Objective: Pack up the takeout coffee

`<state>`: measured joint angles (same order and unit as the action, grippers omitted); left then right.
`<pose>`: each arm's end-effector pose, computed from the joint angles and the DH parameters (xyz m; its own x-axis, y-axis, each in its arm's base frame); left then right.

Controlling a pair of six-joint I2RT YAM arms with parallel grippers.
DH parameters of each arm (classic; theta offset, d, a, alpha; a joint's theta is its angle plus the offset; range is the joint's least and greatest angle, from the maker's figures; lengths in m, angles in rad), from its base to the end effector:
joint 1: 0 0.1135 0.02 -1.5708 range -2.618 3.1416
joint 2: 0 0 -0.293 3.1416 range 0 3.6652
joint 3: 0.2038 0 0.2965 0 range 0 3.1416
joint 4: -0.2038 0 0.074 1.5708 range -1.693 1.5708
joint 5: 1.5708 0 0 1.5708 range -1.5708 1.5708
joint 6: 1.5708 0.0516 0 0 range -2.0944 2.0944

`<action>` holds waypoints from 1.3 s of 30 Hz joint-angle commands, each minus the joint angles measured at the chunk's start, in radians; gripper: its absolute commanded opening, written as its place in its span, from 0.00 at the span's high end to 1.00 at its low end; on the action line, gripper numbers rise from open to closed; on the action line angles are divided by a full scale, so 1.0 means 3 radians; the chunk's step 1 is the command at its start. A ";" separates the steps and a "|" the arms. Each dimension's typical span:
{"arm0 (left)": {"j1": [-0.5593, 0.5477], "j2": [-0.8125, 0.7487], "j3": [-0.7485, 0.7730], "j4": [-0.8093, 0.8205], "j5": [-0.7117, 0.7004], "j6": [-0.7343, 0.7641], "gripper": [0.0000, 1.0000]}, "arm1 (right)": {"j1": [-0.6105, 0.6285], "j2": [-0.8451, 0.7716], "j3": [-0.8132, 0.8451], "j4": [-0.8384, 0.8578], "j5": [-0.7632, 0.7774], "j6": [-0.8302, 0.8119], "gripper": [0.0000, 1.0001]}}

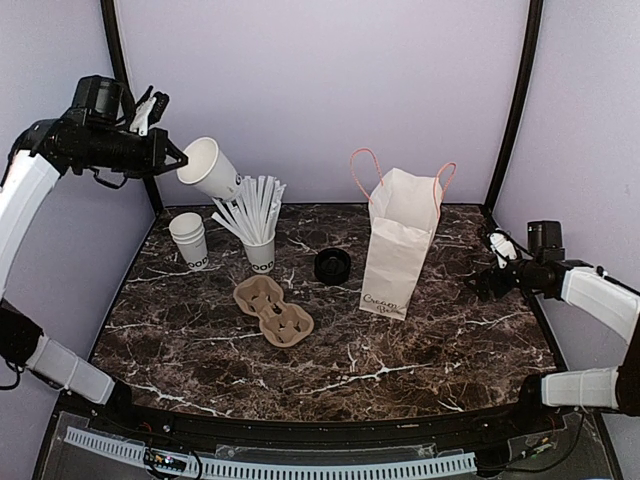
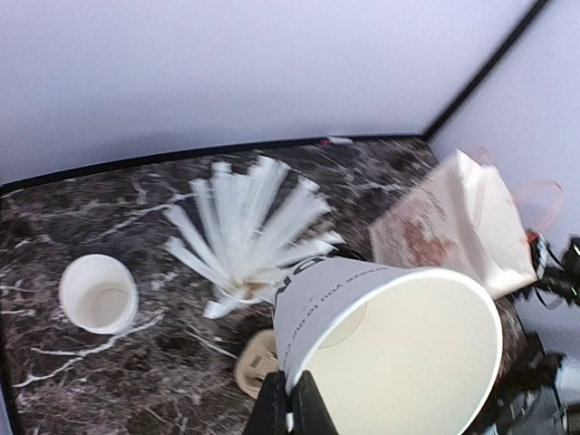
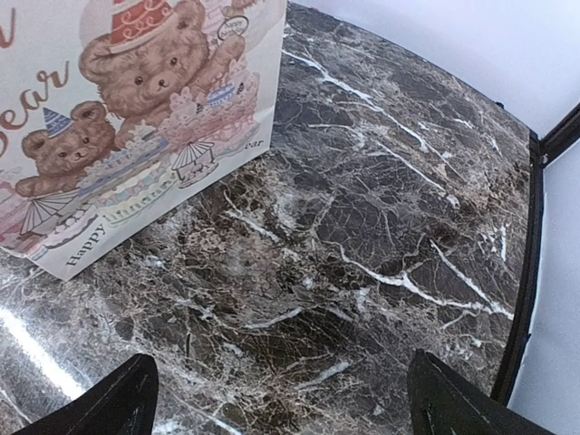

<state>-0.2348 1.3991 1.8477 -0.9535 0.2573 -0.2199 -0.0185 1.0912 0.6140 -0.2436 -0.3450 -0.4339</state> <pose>0.3023 -0.0858 0.5223 -0.5554 -0.0840 -0.8273 0.3284 0.8919 -0.3110 0.2626 0.0126 0.2125 -0.4992 -0.3865 -0.7755 -0.4921 0.8631 -0.1133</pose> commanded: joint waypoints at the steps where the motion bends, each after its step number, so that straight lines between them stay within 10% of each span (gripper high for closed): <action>1: -0.0424 -0.0293 -0.0427 0.0039 0.0514 0.0235 1.00 | 0.0040 -0.0189 0.0032 -0.0051 -0.0222 -0.0122 0.03; 13: -0.2457 -0.0068 -0.1027 0.0063 -0.0127 0.0040 1.00 | 0.0205 -0.0491 0.0265 -0.0884 -0.0369 -0.0732 0.20; 22: -0.3035 0.0991 -0.0908 0.0167 -0.0671 0.0029 1.00 | 0.1031 -0.0586 0.0416 -0.1569 -0.0369 -0.0916 0.99; 39: -0.3063 0.1214 -0.0989 0.0385 -0.0964 -0.0172 0.77 | 0.2367 0.0483 0.1108 -0.1075 0.0580 -0.0798 1.00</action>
<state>-1.1496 1.7912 1.5623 -0.8555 -0.0128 -0.2497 0.6659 1.2034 0.8879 -0.6651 -0.2310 -0.7166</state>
